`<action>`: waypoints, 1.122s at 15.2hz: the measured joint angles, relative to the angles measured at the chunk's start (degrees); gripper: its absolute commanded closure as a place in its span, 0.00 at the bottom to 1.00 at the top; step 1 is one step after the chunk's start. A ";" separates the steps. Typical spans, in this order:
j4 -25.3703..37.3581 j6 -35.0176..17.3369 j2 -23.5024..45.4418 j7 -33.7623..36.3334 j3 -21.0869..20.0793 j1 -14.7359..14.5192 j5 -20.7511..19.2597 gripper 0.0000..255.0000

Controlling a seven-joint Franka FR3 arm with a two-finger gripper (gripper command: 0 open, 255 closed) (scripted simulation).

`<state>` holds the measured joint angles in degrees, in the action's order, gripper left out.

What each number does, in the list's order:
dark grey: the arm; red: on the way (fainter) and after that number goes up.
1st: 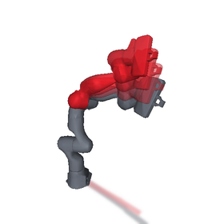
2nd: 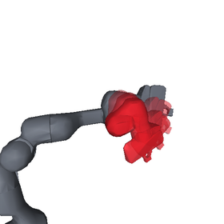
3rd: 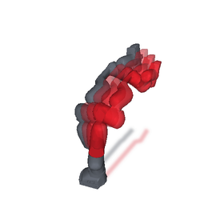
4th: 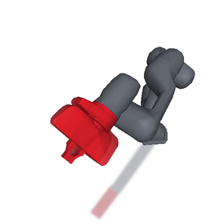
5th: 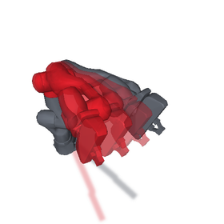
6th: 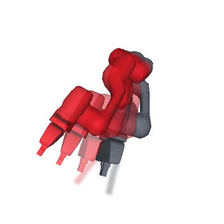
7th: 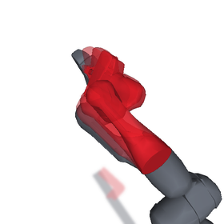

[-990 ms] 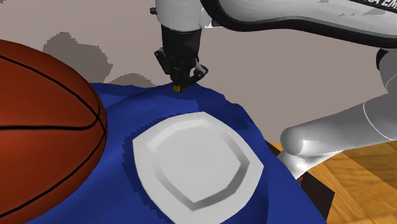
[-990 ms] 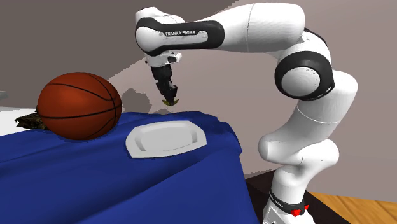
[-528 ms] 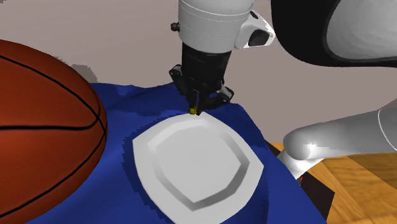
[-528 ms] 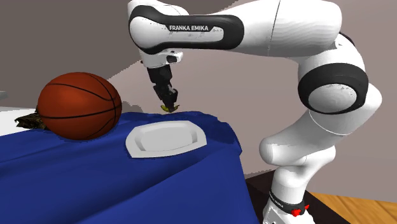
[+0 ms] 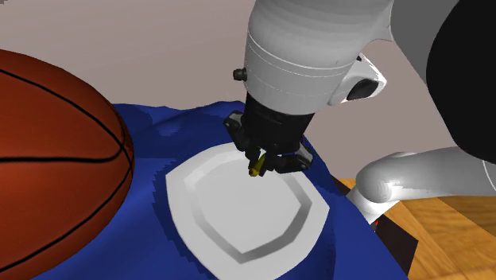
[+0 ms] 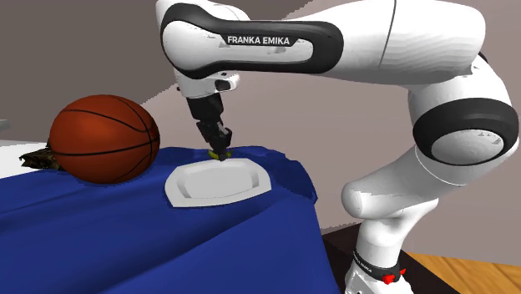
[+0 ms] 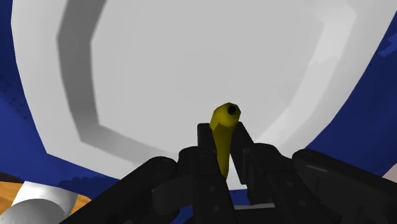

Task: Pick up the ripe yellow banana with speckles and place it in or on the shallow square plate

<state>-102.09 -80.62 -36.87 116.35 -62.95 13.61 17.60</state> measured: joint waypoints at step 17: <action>-8.91 -6.94 -2.51 -0.11 -1.00 -2.13 2.36 0.00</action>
<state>-111.00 -87.55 -39.38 116.24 -63.95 11.48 19.96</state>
